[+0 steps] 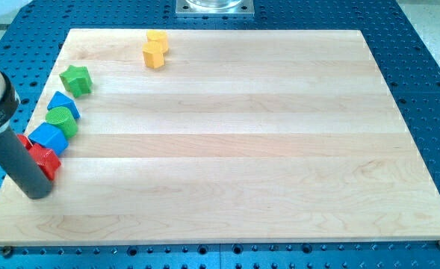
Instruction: Slide the red star into the hexagon
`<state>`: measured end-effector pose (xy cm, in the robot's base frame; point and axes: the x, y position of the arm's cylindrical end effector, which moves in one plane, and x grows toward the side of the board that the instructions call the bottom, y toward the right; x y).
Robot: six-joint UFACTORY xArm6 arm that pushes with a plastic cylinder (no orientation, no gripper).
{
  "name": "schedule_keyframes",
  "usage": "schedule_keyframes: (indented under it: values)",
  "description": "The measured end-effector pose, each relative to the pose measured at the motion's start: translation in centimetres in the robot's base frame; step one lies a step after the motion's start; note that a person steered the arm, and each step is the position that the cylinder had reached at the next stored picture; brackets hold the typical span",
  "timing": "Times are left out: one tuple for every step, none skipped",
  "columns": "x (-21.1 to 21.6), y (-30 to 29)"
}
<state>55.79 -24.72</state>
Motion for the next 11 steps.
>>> schedule_keyframes:
  values:
    - [5.9, -1.7]
    - [3.1, -5.7]
    - [2.7, -5.8]
    - [2.0, -5.8]
    - [0.3, -5.7]
    - [-1.1, -5.7]
    - [-1.8, -2.0]
    - [-1.9, 2.6]
    - [-5.6, 5.5]
    - [-9.4, 7.6]
    - [-13.9, 9.3]
